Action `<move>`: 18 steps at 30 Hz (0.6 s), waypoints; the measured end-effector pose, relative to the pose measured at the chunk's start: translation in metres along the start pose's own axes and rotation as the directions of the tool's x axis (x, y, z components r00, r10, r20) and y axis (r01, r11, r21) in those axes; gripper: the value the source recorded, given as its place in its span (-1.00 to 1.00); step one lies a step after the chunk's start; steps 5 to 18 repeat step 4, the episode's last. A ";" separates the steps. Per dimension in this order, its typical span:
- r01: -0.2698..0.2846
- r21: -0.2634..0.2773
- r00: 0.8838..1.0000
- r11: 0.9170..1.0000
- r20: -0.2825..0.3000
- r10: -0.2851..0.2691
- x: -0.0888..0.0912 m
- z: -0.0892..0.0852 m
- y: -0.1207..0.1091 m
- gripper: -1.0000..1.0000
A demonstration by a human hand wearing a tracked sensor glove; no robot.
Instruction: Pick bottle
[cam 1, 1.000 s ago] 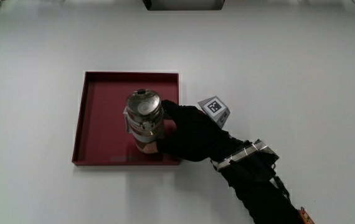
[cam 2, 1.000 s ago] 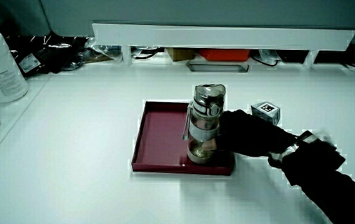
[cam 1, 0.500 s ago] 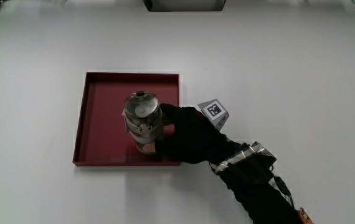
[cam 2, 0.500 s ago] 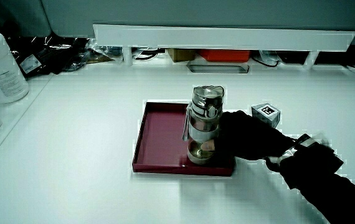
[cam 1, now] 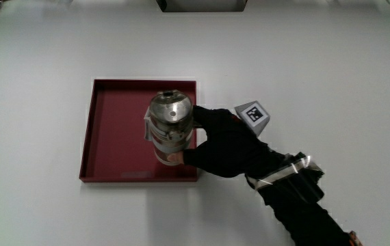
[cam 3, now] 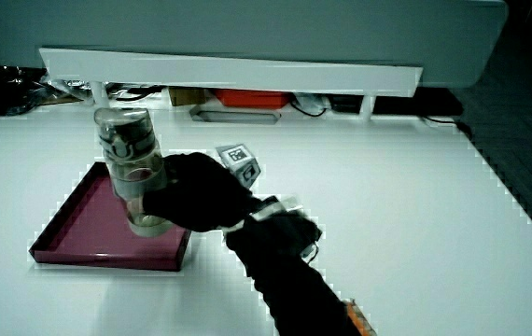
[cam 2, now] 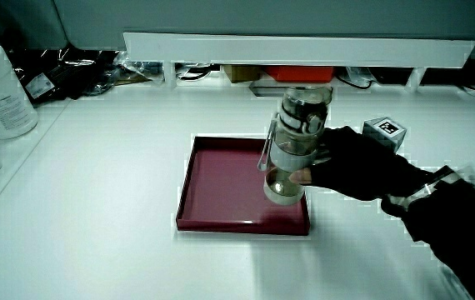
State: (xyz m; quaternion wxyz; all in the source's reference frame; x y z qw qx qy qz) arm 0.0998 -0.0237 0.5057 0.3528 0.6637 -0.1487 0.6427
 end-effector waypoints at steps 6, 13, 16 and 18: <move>-0.022 -0.009 1.000 1.000 0.000 0.022 -0.022 0.013 -0.013 1.00; -0.022 -0.009 1.000 1.000 0.000 0.022 -0.022 0.013 -0.013 1.00; -0.022 -0.009 1.000 1.000 0.000 0.022 -0.022 0.013 -0.013 1.00; -0.022 -0.009 1.000 1.000 0.000 0.022 -0.022 0.013 -0.013 1.00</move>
